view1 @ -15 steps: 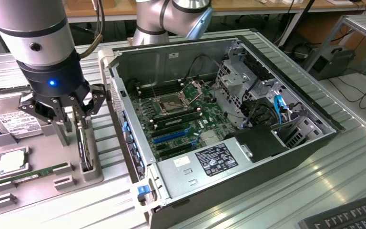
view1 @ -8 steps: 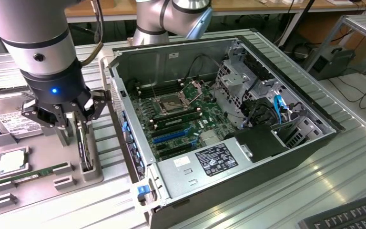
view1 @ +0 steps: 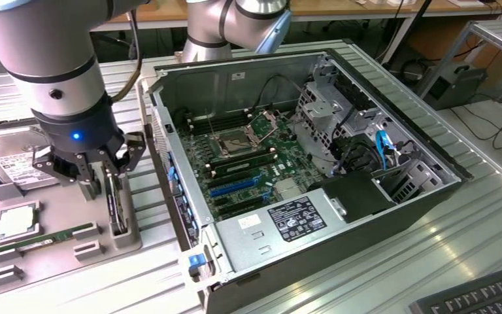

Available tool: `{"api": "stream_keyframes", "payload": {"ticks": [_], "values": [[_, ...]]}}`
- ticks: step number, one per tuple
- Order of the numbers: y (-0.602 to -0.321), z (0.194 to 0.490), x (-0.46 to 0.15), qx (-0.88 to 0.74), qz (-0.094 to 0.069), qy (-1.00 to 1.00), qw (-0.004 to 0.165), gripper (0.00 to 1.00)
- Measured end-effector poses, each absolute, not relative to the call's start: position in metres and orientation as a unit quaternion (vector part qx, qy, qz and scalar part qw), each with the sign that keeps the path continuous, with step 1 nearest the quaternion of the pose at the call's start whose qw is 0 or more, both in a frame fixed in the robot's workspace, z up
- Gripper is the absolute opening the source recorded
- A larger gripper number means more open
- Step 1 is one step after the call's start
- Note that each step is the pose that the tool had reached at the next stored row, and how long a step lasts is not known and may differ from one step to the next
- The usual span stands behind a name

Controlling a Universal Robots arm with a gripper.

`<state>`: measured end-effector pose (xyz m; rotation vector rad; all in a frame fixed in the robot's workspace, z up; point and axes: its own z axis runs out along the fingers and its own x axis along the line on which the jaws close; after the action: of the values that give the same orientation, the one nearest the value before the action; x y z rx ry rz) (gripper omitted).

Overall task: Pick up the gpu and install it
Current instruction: 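Pick up the gpu and move the gpu toward the slot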

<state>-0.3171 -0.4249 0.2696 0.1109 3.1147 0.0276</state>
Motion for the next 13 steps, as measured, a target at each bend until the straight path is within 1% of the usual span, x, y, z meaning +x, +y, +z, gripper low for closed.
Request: {"api": "stream_keyframes", "payload": {"ticks": [4, 8, 13], "values": [[-0.423, 0.261, -0.317, 0.035, 0.009, 0.999, 0.012, 0.36], [-0.414, 0.249, -0.317, 0.034, 0.009, 0.999, 0.012, 0.36], [-0.414, 0.247, -0.317, 0.034, 0.009, 0.999, 0.011, 0.36]]}}
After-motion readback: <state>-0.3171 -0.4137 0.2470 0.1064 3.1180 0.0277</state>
